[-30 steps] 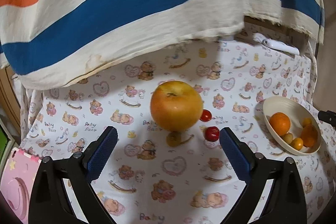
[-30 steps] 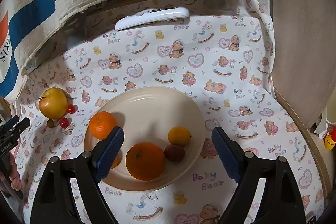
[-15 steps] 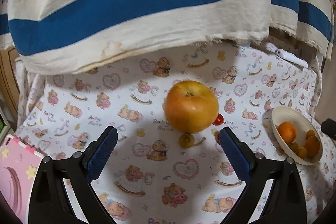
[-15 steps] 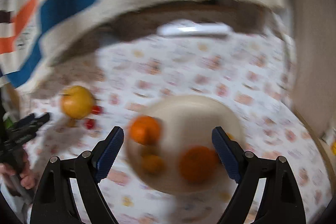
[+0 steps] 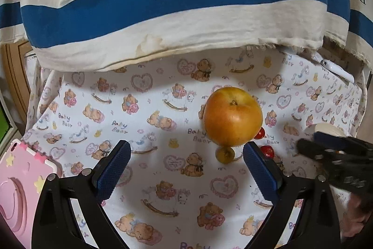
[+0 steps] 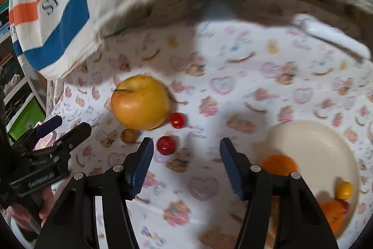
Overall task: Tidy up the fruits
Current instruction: 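Move the left tool to the small brown fruit beside the apple while the right tool approaches a cherry tomato, then close the left tool on the brown fruit while the right tool grasps the cherry tomato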
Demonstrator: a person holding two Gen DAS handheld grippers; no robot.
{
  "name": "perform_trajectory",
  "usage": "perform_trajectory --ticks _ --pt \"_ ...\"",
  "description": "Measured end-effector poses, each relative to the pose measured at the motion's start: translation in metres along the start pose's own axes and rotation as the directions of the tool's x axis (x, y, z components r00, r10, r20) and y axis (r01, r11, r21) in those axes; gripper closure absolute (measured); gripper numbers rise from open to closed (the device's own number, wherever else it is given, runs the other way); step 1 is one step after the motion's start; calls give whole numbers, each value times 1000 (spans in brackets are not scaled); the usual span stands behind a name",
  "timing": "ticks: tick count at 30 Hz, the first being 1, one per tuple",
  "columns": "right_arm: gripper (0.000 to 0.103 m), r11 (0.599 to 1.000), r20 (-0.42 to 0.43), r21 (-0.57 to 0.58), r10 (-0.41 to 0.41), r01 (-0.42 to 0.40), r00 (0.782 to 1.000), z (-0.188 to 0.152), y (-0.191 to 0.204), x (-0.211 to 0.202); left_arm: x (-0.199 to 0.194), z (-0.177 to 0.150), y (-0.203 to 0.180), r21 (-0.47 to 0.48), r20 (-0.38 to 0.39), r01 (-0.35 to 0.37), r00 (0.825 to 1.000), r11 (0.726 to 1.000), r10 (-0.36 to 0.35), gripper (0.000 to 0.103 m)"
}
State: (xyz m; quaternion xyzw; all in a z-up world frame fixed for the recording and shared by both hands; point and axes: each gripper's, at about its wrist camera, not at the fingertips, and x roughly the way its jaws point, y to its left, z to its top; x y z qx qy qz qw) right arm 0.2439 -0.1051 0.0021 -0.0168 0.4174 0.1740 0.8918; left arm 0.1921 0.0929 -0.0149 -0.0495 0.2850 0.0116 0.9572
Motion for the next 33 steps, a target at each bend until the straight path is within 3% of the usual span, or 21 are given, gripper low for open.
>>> perform_trajectory --ticks 15,19,29,33 --pt "64 998 -130 -65 10 -19 991 -3 19 58 5 1 2 -6 -9 -11 1000 1000 11 7" --pt "74 998 -165 -62 17 -28 986 -4 19 64 4 0 1 1 -5 -11 1000 1000 11 7" --pt "75 1000 7 -6 -7 7 1000 0 6 31 4 0 -1 10 -10 5 1000 1000 -5 7" --pt "75 999 82 30 -36 34 996 1 1 20 6 5 3 -28 -64 60 996 998 -61 20"
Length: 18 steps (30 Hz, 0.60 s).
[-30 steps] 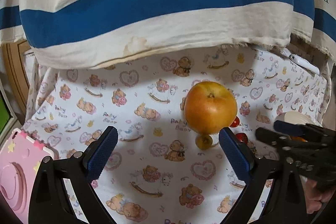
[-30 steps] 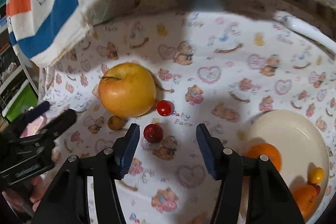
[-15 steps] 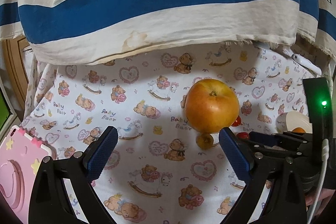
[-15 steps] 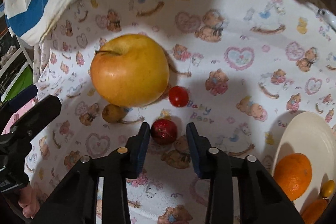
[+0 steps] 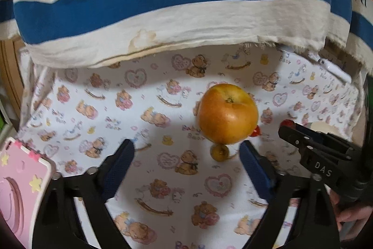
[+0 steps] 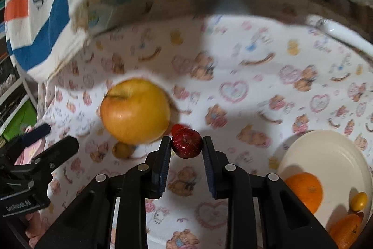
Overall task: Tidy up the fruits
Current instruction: 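Close the left tool on the brown fruit while the right tool grasps the cherry tomato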
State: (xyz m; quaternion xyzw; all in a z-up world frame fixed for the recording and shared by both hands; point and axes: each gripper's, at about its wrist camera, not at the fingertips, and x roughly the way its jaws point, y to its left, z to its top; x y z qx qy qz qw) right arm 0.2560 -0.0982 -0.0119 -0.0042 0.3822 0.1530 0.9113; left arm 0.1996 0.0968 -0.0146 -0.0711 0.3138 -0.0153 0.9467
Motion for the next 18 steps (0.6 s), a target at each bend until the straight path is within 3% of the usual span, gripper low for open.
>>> perform_trajectory --ticks 4,13,18 --pt "75 1000 36 27 -6 5 999 1 -6 -7 3 7 3 -26 -76 96 992 995 -98 30" --pt "75 999 43 34 -2 0 999 2 -11 -11 37 6 -23 132 -194 49 981 990 -22 44" --pt "74 999 39 35 -4 3 999 1 -8 -10 58 4 -29 81 -283 112 955 990 -85 52"
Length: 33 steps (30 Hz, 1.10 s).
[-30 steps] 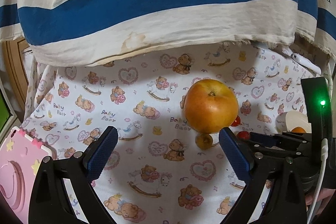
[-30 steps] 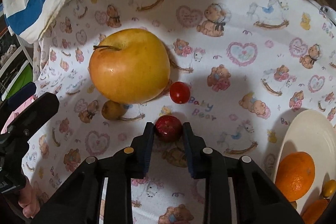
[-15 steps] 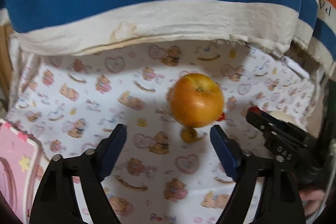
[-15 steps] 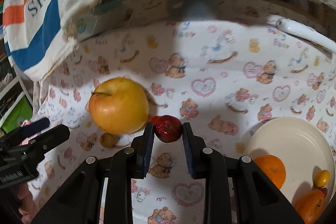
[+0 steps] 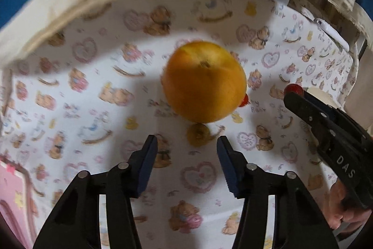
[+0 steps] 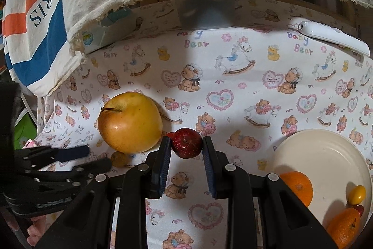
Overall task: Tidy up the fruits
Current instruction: 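Close the left tool on the brown fruit while the right tool grasps the cherry tomato, then lift the brown fruit and the cherry tomato toward the cream plate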
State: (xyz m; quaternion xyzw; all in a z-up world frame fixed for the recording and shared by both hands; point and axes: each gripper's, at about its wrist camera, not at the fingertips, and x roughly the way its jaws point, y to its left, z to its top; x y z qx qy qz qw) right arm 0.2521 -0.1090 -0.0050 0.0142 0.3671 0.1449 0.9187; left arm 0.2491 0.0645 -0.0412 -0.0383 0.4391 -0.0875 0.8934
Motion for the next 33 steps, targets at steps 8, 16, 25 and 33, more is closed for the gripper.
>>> perform_trajectory --ticks 8,16,25,33 --pt "74 1000 -19 -3 8 -9 1000 -1 0 4 15 1 4 -67 -23 42 999 997 -44 62" --pt "74 1000 -25 -8 6 -6 1000 -1 3 5 17 -2 4 -37 22 36 999 999 -35 74" --pt "74 1000 -15 -6 -3 3 1000 -1 3 4 11 -2 2 -31 52 49 998 998 -47 81" --pt "74 1000 -4 -17 -7 7 1000 -2 4 3 -3 -2 2 -6 99 -2 995 1000 2 81"
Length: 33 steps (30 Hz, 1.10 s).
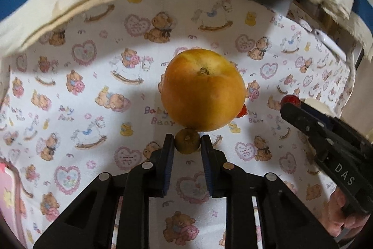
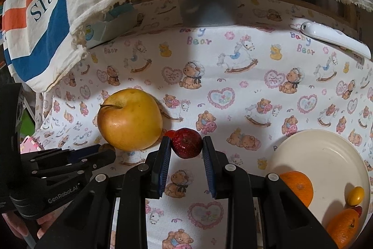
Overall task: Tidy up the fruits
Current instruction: 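Lift the brown fruit and the cherry tomato toward the cream plate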
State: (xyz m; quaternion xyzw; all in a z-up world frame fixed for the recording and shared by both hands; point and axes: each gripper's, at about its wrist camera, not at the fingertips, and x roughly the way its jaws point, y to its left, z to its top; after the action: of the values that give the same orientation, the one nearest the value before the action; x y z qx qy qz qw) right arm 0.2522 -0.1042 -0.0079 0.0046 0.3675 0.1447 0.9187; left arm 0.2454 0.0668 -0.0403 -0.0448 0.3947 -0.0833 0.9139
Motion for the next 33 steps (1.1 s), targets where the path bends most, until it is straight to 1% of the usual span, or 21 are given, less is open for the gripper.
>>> perform_trajectory --ticks 2,4,7,9,12,15,20,26,29,33 --pt "74 1000 5 2 1 -1 1000 0 -1 -1 -4 -2 -5 30 12 -46 999 998 46 81" --pt "74 1000 14 -4 -15 15 1000 0 0 -3 -11 -5 -9 63 25 -65 998 996 64 81" --pt "74 999 24 -37 -34 34 999 -2 2 -11 -29 -9 -14 96 73 -88 994 992 81 81" --pt "74 998 30 -50 -29 31 999 -5 2 -20 -45 -10 -17 101 111 -83 991 991 72 81" --pt "74 997 52 -67 -22 26 998 -10 -1 -39 -66 -9 -22 82 164 -58 985 995 44 81" --pt "74 997 83 -75 -13 20 996 -13 -7 -63 -86 -9 -30 76 217 -35 976 996 18 81" --pt "74 998 147 -60 -4 13 989 -11 -24 -102 -111 -9 -54 99 293 -3 956 995 -26 81" --pt "74 998 254 -40 -28 40 967 -8 -52 -151 -130 -11 -84 121 339 38 938 992 -77 81" --pt "74 998 312 -18 -53 62 949 -6 -70 -176 -136 -12 -101 139 358 51 928 989 -98 81" --pt "75 997 364 8 -79 82 928 -7 -92 -199 -141 -14 -126 175 384 56 915 983 -121 81"
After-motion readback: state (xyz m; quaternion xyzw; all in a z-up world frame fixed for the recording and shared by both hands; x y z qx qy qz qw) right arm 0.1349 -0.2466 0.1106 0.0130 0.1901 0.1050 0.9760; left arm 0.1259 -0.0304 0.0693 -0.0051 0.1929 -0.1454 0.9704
